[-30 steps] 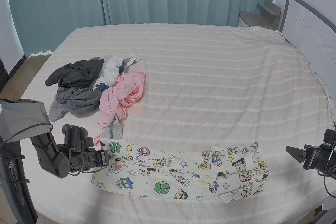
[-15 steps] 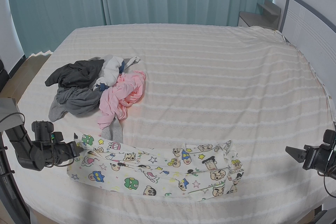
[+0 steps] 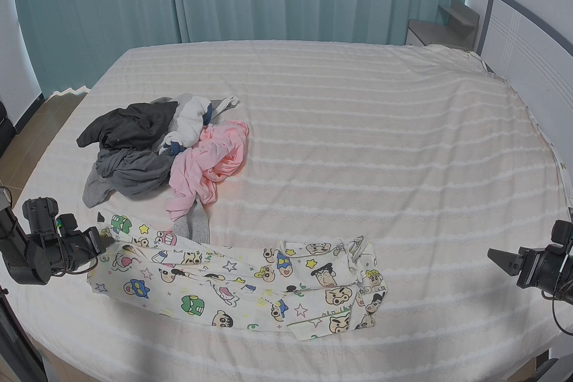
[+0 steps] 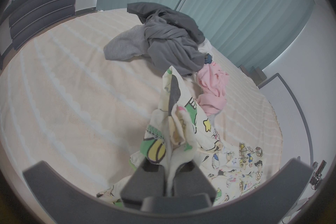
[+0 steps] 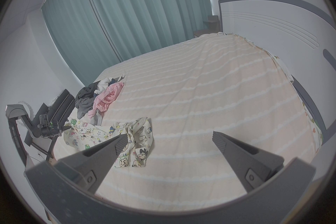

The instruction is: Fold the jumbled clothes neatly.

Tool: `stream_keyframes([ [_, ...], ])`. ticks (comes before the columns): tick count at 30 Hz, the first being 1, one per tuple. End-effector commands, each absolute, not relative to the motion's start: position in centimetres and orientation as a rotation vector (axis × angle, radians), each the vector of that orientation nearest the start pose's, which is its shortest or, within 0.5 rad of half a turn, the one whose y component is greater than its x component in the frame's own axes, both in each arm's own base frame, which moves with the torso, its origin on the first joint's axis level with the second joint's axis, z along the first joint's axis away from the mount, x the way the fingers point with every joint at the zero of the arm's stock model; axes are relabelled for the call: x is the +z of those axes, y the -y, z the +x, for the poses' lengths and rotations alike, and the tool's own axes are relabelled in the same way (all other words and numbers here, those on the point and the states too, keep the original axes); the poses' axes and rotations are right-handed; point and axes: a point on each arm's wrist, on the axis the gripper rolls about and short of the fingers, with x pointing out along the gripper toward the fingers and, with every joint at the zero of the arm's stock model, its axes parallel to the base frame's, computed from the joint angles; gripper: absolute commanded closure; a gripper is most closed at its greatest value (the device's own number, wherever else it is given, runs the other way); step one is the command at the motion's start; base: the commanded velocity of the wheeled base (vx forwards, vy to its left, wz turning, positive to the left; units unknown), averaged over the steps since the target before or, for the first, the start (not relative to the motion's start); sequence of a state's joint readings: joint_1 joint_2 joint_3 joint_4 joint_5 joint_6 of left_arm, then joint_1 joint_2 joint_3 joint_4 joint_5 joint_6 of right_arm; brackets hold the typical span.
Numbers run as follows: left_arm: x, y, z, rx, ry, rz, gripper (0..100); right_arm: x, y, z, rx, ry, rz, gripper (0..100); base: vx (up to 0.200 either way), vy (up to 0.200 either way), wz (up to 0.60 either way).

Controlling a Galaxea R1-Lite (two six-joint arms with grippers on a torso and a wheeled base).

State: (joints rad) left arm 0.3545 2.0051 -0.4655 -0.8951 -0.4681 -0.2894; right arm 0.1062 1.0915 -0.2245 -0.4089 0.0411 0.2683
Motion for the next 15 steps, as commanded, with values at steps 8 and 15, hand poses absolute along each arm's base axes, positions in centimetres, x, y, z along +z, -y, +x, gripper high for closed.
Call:
stream_keyframes([
  [8, 10.7, 1.0, 27.4, -0.280, -0.554, -0.482, 100, 13.7, -1.4, 12.3, 0.087, -0.471, 0.250, 0, 0.000, 0.000, 0.00],
  [15, 12.5, 8.1, 27.6, -0.373, -0.576, -0.405, 100, 13.7, -1.4, 12.4, 0.085, -0.476, 0.251, 0, 0.000, 0.000, 0.00],
])
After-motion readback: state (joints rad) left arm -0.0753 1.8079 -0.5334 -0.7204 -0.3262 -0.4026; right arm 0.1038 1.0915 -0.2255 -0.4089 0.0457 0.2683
